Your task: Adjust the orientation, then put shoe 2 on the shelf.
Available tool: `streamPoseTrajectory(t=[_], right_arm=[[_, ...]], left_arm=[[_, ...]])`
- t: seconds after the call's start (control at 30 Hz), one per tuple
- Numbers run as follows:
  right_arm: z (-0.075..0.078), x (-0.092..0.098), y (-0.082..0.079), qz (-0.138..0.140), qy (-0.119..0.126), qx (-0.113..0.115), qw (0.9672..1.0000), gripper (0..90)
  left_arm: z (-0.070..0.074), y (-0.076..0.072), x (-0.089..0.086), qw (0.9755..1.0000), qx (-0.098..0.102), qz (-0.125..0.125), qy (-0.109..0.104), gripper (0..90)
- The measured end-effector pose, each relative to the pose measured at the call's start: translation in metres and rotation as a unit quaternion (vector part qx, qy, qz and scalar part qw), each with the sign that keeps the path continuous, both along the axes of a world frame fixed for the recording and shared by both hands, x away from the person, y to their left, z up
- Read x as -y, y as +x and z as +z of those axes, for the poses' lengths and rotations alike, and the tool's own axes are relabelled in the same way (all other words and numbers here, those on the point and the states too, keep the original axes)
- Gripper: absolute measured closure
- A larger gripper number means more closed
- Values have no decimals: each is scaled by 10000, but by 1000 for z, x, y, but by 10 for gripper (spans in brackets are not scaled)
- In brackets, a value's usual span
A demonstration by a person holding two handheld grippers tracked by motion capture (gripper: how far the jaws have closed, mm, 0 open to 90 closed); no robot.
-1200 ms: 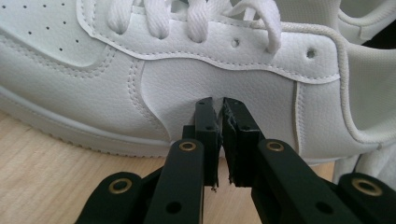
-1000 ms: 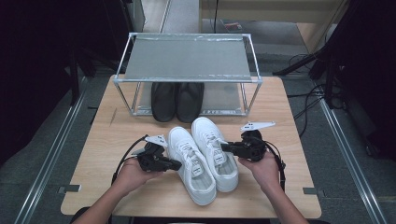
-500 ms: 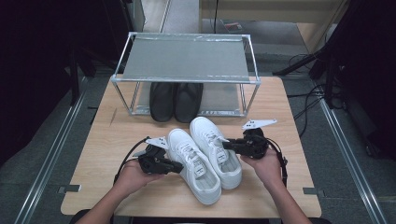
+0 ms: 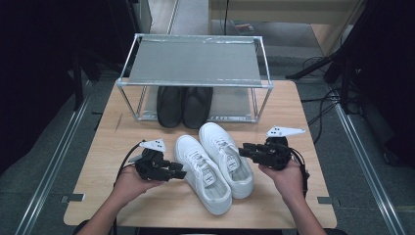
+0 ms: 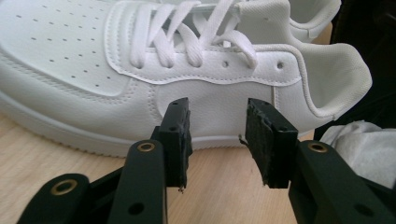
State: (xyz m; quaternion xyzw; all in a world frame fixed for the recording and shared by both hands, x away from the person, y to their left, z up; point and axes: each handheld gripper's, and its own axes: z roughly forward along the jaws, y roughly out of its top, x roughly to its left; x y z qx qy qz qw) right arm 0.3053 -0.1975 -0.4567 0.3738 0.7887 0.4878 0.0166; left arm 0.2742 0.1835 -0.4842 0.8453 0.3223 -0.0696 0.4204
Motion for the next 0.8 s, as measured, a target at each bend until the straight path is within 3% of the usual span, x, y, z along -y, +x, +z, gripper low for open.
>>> streamPoseTrajectory(t=[0.2, 0.5, 0.8], right_arm=[[4, 3, -11, 21, -6, 59, 10000, 660], [9, -8, -25, 148, 28, 110, 9998, 630], [2, -28, -35, 311, -133, 102, 9994, 500]], left_arm=[[5, 1, -7, 9998, 56, 177, 12, 537], [9, 4, -15, 9994, 153, 318, 10, 476], [11, 4, -21, 9990, 206, 398, 37, 459]])
